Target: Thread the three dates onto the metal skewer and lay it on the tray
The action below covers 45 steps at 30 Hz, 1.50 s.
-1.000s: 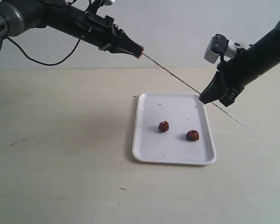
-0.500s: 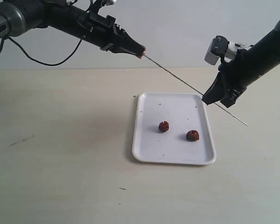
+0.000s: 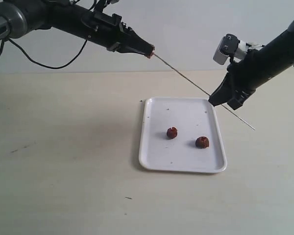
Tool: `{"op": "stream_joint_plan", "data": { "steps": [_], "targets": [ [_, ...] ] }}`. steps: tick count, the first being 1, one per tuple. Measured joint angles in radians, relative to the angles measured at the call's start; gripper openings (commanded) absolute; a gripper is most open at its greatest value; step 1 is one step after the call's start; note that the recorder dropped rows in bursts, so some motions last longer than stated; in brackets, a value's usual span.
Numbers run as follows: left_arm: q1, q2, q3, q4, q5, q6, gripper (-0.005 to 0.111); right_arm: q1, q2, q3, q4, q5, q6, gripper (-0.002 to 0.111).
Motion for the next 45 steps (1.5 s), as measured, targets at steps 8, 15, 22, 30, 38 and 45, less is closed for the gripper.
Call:
{"op": "stream_joint_plan", "data": {
  "steps": [8,15,22,30,38,45],
  "targets": [
    [-0.005,0.000,0.000,-0.002,0.000,-0.017,0.031,0.028,0.000,0.000,0.074,-0.051,-0.025,0.000],
    [-0.056,0.000,0.000,-0.015,-0.014,-0.015,0.031,0.032,0.000,0.000,0.234,-0.056,-0.095,0.000],
    [-0.084,0.000,0.000,-0.011,-0.032,-0.001,0.031,0.032,0.000,0.000,0.238,-0.051,-0.086,0.000],
    [-0.086,0.000,0.000,-0.010,-0.034,-0.019,0.063,0.032,0.000,0.000,0.264,-0.069,-0.042,0.000],
    [-0.092,0.000,0.000,0.004,-0.006,-0.026,0.073,0.034,0.001,0.000,0.354,-0.191,0.058,0.000],
    [-0.102,0.000,0.000,0.169,-0.004,-0.095,0.073,0.034,0.001,0.000,0.347,-0.239,0.132,0.000]
  ]
}}
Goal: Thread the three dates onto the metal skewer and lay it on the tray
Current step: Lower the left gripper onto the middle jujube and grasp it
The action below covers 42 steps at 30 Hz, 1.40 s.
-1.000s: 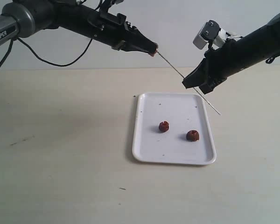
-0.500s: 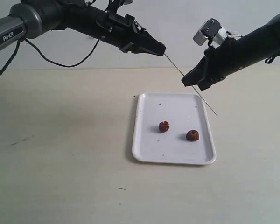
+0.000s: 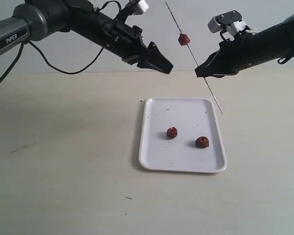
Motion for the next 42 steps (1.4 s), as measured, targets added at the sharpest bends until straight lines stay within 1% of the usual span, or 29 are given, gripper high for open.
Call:
{"op": "stream_joint_plan", "data": {
  "steps": [3,4,5,6,7,8,9,10,12,14,18,23,29,31,34,38,42],
  "targets": [
    [-0.023,0.000,0.000,0.179,0.001,-0.097,0.072,0.000,-0.005,0.000,-0.042,-0.035,0.055,0.000],
    [-0.057,0.000,0.000,0.314,0.001,-0.158,0.072,0.000,-0.012,0.000,-0.086,-0.065,0.106,0.000],
    [-0.074,0.000,0.000,0.365,0.001,-0.182,0.072,0.000,-0.012,0.000,-0.108,-0.076,0.128,0.000],
    [-0.125,0.000,0.000,0.475,0.002,-0.255,0.073,0.000,-0.016,0.000,-0.167,-0.099,0.187,0.000],
    [-0.152,0.000,0.000,0.512,0.000,-0.290,0.073,0.000,-0.016,0.000,-0.192,-0.103,0.207,0.000],
    [-0.207,0.005,0.000,0.581,-0.013,-0.355,0.073,0.000,-0.016,0.000,-0.246,-0.113,0.248,0.000],
    [-0.227,0.010,0.000,0.610,-0.019,-0.395,0.073,0.000,-0.016,0.000,-0.258,-0.116,0.260,0.000],
    [-0.276,0.029,0.000,0.645,-0.040,-0.490,0.073,0.000,-0.016,0.000,-0.269,-0.118,0.272,0.000],
    [-0.320,0.064,0.000,0.681,-0.081,-0.618,0.073,0.000,-0.016,0.000,-0.274,-0.120,0.284,0.000],
    [-0.342,0.089,0.000,0.735,-0.103,-0.713,0.073,0.000,-0.016,0.000,-0.276,-0.127,0.298,0.000],
    [-0.346,0.106,0.000,0.880,-0.109,-0.845,0.073,0.000,-0.016,0.000,-0.276,-0.134,0.300,0.000],
    [-0.346,0.118,0.000,0.869,-0.103,-0.866,0.073,0.000,-0.016,0.000,-0.276,-0.134,0.300,0.000],
    [-0.346,0.126,0.000,0.812,-0.095,-0.866,0.072,0.000,-0.016,0.000,-0.276,-0.134,0.300,0.000],
    [-0.346,0.141,0.000,0.790,-0.095,-0.866,0.067,0.000,-0.016,0.000,-0.276,-0.134,0.300,0.000],
    [-0.346,0.141,0.000,0.785,-0.097,-0.866,0.054,0.000,-0.016,0.000,-0.276,-0.134,0.300,0.000],
    [-0.346,0.141,0.000,0.787,-0.095,-0.866,0.042,0.000,-0.016,0.000,-0.276,-0.135,0.300,0.000],
    [-0.346,0.141,0.000,0.782,-0.083,-0.863,0.041,0.000,-0.016,0.000,-0.276,-0.137,0.302,0.000]
  ]
}}
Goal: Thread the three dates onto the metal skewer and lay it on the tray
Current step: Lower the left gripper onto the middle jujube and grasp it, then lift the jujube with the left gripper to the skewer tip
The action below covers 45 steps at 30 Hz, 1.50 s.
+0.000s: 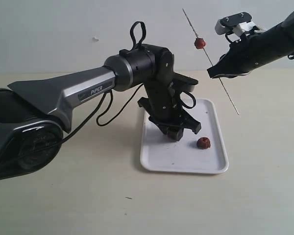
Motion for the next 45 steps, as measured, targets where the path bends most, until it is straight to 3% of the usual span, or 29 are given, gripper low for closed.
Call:
{"op": "stream_joint_plan", "data": {
  "steps": [3,5,13,17,25,29,35,45],
  "targets": [
    [0.000,0.000,0.000,-0.002,0.009,0.027,0.034,0.000,0.000,0.000,0.000,0.000,0.000,0.000],
    [0.000,0.000,0.000,-0.004,0.011,0.035,0.024,0.000,0.000,0.000,0.000,0.000,0.000,0.000],
    [0.037,-0.011,0.000,-0.045,0.025,0.080,0.023,0.000,0.000,0.000,-0.044,0.000,0.002,0.000],
    [0.151,-0.089,0.002,-0.227,0.006,0.154,0.023,0.000,0.000,0.000,-0.073,0.021,-0.006,0.000],
    [0.401,-0.172,0.000,-0.781,0.060,0.324,0.023,0.000,0.000,0.000,-0.101,0.212,-0.194,0.000],
    [0.471,-0.172,0.000,-0.881,0.072,0.342,0.023,0.000,0.000,0.000,-0.102,0.239,-0.222,0.000],
    [0.511,-0.172,0.000,-0.915,0.079,0.353,0.023,0.000,0.000,0.000,-0.105,0.331,-0.319,0.000],
    [0.506,-0.171,0.000,-0.922,0.079,0.358,0.023,0.000,0.000,0.000,-0.069,0.375,-0.392,0.000]
  ]
}}
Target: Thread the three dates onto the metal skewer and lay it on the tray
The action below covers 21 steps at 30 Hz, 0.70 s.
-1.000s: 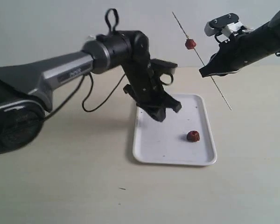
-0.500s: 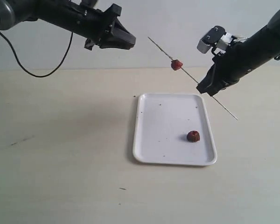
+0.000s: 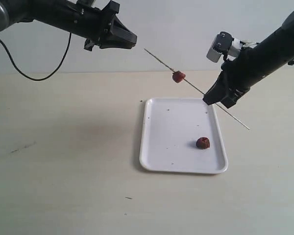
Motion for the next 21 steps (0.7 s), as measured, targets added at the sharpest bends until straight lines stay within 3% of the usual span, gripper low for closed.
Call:
{"op": "stream_joint_plan", "data": {
  "steps": [21],
  "targets": [
    [-0.033,0.000,0.000,0.000,0.007,0.019,0.023,0.000,0.000,0.000,0.022,-0.009,-0.011,0.000]
  ]
}}
